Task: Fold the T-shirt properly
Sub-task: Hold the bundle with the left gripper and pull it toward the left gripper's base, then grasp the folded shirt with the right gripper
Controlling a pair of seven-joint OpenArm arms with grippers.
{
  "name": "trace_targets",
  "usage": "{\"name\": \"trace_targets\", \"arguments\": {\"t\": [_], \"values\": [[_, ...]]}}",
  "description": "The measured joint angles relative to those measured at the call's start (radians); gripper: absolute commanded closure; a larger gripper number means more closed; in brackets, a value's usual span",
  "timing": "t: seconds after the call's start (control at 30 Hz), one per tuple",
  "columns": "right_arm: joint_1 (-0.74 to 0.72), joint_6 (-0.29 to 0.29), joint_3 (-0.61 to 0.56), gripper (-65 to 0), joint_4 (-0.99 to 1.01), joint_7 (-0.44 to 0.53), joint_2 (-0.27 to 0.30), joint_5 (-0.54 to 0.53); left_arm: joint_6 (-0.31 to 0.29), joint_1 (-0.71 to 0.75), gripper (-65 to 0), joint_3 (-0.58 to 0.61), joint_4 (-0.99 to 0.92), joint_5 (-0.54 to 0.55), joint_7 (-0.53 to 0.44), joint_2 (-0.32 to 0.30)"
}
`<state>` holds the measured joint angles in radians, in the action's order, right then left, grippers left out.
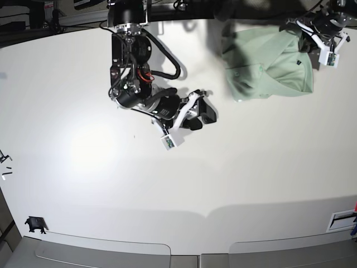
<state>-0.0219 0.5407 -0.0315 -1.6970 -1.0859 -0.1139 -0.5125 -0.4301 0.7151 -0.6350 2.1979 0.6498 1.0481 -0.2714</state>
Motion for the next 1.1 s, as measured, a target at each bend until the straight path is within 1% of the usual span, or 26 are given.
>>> {"name": "trace_targets", "arguments": {"t": [0.13, 0.2, 0.23, 0.27, 0.3, 0.43, 0.47, 0.53, 0.57, 0.6, 0.63, 0.67, 0.7, 0.77, 0.8, 0.87, 0.93, 0.97, 1.0, 1.07, 1.1], "values": [[0.0, 0.0, 0.0, -27.3, 0.0, 0.0, 0.0, 0.0, 0.0, 0.0, -0.7, 0.0, -0.05, -0.001, 0.002, 0.0], [0.0, 0.0, 0.0, -27.3, 0.0, 0.0, 0.0, 0.0, 0.0, 0.0, -11.3, 0.0, -0.085, -0.002, 0.012, 0.0], [0.0, 0.0, 0.0, -27.3, 0.0, 0.0, 0.0, 0.0, 0.0, 0.0, -15.3, 0.0, -0.103, -0.016, 0.012, 0.0], [0.0, 0.0, 0.0, -27.3, 0.0, 0.0, 0.0, 0.0, 0.0, 0.0, -18.1, 0.0, -0.121, -0.033, 0.011, 0.0], [0.0, 0.0, 0.0, -27.3, 0.0, 0.0, 0.0, 0.0, -0.002, 0.0, -19.6, 0.0, -0.137, -0.063, 0.006, 0.0], [0.0, 0.0, 0.0, -27.3, 0.0, 0.0, 0.0, -0.001, 0.001, 0.003, -19.6, 0.0, -0.157, -0.194, -0.023, 0.0], [-0.001, 0.0, 0.0, -27.3, 0.0, 0.0, 0.0, -0.019, 0.0, 0.004, -19.6, 0.0, -0.157, -0.208, -0.041, 0.0], [-0.007, 0.001, 0.001, -27.2, 0.0, -0.013, 0.0, -0.127, 0.012, 0.005, -19.6, 0.0, -0.153, -0.225, -0.081, 0.0], [-0.015, 0.029, 0.001, -25.3, 0.001, -0.021, 0.0, -0.202, 0.032, 0.005, -19.5, 0.0, -0.146, -0.229, -0.085, 0.0], [-0.026, 0.079, 0.0, -21.5, 0.001, -0.039, -0.001, -0.278, 0.037, 0.005, -18.9, 0.0, -0.135, -0.235, -0.088, 0.0], [-0.037, 0.124, -0.003, -15.5, 0.0, -0.056, -0.006, -0.339, 0.037, 0.005, -18.9, 0.0, -0.121, -0.237, -0.095, 0.0], [-0.049, 0.151, -0.013, -8.2, 0.0, -0.082, -0.014, -0.392, 0.037, 0.005, -18.9, -0.001, -0.104, -0.237, -0.102, 0.0], [-0.061, 0.15, -0.031, -0.6, 0.0, -0.114, -0.024, -0.426, 0.038, 0.005, -18.9, -0.001, -0.085, -0.234, -0.106, 0.0], [-0.084, 0.148, -0.099, 0.0, 0.0, -0.194, -0.035, -0.447, 0.037, 0.005, -18.7, -0.001, -0.052, -0.232, -0.127, 0.0], [-0.095, 0.15, -0.149, 0.0, 0.0, -0.23, -0.035, -0.446, 0.037, 0.005, -17.2, -0.001, -0.039, -0.232, -0.132, 0.0], [-0.116, 0.152, -0.268, 0.0, 0.0, -0.244, -0.034, -0.382, 0.037, 0.005, -10.9, -0.001, -0.018, -0.233, -0.137, 0.0], [-0.138, 0.153, -0.402, 0.0, 0.0, -0.212, -0.033, -0.245, 0.042, 0.005, -0.8, -0.001, -0.014, -0.237, -0.157, 0.0], [-0.145, 0.152, -0.467, 0.0, 0.0, -0.178, -0.033, -0.167, 0.056, 0.005, 0.0, -0.001, -0.014, -0.25, -0.163, 0.0], [-0.148, 0.153, -0.526, 0.0, 0.007, -0.138, -0.033, -0.09, 0.056, 0.005, 0.0, -0.001, -0.014, -0.272, -0.171, 0.0], [-0.153, 0.152, -0.627, 0.0, 0.039, -0.081, -0.033, 0.023, 0.056, 0.005, 0.0, -0.001, -0.014, -0.31, -0.173, 0.0], [-0.156, 0.152, -0.669, 0.0, 0.056, -0.072, -0.033, 0.064, 0.057, 0.005, 0.0, -0.001, -0.014, -0.315, -0.173, 0.0]]}}
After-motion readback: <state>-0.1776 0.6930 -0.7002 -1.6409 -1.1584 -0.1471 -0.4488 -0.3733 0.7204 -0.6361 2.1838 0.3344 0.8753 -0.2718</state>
